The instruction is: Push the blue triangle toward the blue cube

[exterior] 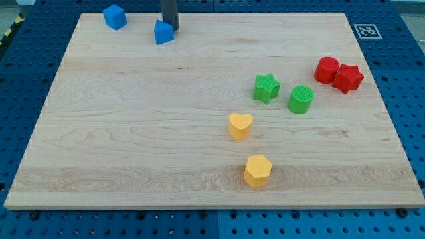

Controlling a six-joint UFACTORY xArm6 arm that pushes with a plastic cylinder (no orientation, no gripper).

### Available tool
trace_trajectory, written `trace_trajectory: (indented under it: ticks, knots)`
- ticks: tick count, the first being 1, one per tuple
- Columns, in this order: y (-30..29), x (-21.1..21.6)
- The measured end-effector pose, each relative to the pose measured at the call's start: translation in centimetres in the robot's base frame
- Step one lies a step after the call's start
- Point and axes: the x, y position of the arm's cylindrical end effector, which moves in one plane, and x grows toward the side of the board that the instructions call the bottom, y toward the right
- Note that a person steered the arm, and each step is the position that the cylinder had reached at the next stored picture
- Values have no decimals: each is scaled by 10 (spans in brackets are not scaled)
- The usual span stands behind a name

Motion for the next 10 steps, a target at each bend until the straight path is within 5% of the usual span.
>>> trace_trajectory:
  ticks: [4,10]
  knots:
    - [71,31]
    - [-39,28]
